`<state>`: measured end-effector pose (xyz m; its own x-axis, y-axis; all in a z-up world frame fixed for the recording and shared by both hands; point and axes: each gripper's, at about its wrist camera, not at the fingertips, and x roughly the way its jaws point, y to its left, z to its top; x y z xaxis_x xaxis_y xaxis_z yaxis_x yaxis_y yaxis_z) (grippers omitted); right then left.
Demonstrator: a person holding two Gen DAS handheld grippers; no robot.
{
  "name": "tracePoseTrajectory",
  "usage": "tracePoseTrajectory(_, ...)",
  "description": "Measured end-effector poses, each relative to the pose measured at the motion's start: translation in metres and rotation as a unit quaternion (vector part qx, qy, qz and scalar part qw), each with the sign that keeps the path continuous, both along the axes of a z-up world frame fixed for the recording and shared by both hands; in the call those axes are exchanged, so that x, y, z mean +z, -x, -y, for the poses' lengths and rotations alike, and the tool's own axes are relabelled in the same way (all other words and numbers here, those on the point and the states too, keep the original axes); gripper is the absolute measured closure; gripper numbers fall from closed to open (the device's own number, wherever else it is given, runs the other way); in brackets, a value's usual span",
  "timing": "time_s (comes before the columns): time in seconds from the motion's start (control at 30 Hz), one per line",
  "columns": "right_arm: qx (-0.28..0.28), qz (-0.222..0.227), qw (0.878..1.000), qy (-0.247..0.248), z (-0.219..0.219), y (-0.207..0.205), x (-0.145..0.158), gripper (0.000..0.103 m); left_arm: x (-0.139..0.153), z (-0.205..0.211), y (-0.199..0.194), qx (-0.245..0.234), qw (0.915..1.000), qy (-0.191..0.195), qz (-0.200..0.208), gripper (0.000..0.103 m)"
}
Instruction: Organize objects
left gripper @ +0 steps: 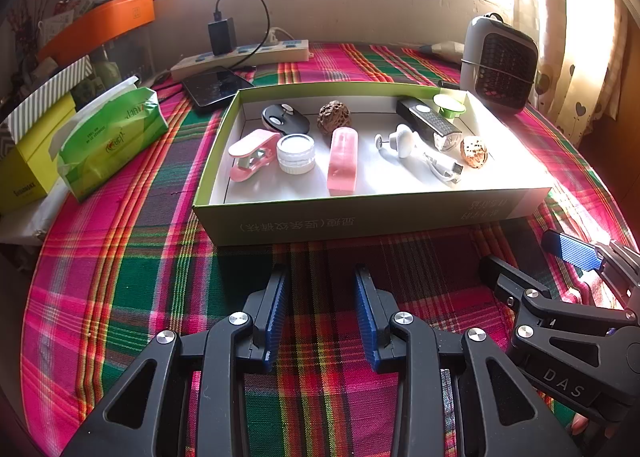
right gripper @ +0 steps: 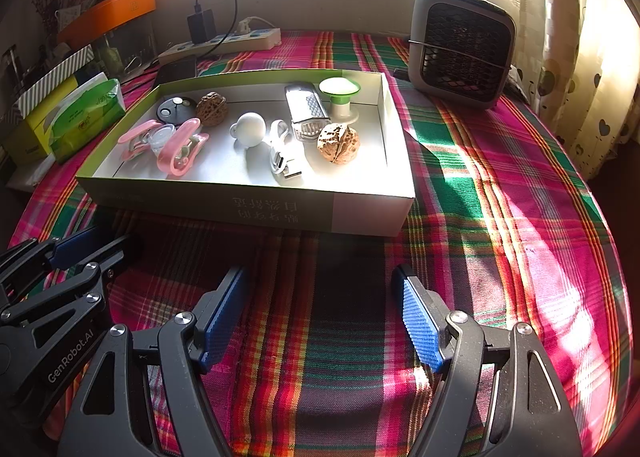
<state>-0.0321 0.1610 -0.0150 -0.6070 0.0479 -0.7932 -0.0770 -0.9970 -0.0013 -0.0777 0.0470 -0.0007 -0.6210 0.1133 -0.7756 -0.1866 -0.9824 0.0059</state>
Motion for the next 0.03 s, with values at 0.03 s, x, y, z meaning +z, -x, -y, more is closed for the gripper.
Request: tracePoseTrajectory(0.03,0.000,0.000,1.000,0.000,0.0000,0.0000,0.0000,0.029,0.0000,0.0001,0.0001,0.000,1.0000,0.000,0.000,0.072)
